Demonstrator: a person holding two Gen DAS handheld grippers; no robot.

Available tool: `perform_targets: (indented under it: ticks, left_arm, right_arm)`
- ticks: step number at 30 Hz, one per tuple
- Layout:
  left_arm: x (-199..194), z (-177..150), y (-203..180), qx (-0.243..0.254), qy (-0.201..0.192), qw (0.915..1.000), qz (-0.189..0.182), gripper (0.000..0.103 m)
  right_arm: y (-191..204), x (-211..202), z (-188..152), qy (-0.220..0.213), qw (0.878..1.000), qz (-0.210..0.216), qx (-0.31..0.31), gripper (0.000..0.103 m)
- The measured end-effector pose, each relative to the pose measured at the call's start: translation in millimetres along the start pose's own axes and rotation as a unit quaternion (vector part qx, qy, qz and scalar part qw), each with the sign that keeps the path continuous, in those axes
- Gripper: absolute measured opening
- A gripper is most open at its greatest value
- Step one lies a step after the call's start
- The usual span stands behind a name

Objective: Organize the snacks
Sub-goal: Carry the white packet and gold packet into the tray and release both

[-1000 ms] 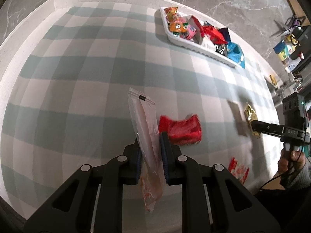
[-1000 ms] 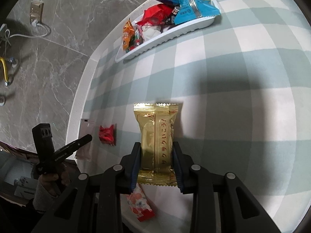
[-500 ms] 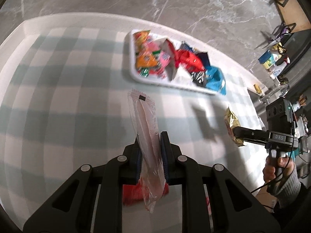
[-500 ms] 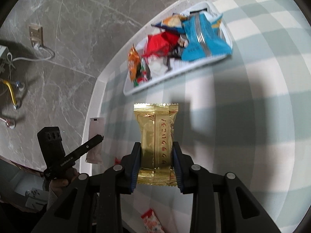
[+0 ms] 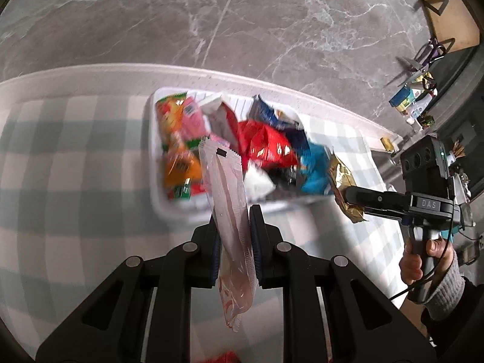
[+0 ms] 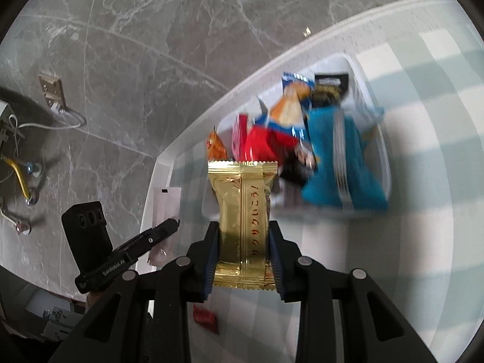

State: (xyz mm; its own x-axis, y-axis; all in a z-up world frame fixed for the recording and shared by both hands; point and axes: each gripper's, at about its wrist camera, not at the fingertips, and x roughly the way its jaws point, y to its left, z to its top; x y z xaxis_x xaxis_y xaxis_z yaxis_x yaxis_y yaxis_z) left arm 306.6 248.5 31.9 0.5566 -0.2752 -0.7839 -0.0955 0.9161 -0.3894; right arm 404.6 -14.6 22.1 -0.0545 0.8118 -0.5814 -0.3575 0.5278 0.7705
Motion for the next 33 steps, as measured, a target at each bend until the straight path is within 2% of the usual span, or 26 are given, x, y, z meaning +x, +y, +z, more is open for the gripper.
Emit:
perform_targets:
  ticks: [7, 16, 22, 27, 31, 33]
  left_arm:
    - [30, 38, -2, 0.006, 0.005, 1.0000, -0.005, 0.016]
    - [71, 74, 4, 0.005, 0.016, 0.9999, -0.001, 0.016]
    - [91, 87, 9, 0.010, 0.015, 0.9998, 0.010, 0.016]
    - [107, 90, 3, 0.031, 0.017, 0.9983, 0.046, 0.018]
    - [114, 89, 0, 0.045, 0.013, 0.9973, 0.056, 0.019]
    - [115, 88, -1, 0.043, 0.010, 0.9975, 0.056, 0.023]
  right_arm:
    - [4, 20, 46, -0.008, 1.000, 0.002, -0.003, 0.034]
    - [6, 48, 83, -0.011, 1.000, -0.008, -0.005, 0.034]
    - [7, 61, 97, -0.012, 1.000, -0.019, -0.012, 0.034]
    - [12, 70, 100, -0.009, 0.999, -0.038, -0.027, 0.036]
    - [15, 70, 97, -0.012, 0.998, -0.044, -0.034, 0.038]
    - [16, 68, 94, -0.014, 0.998, -0.042, -0.035, 0.040]
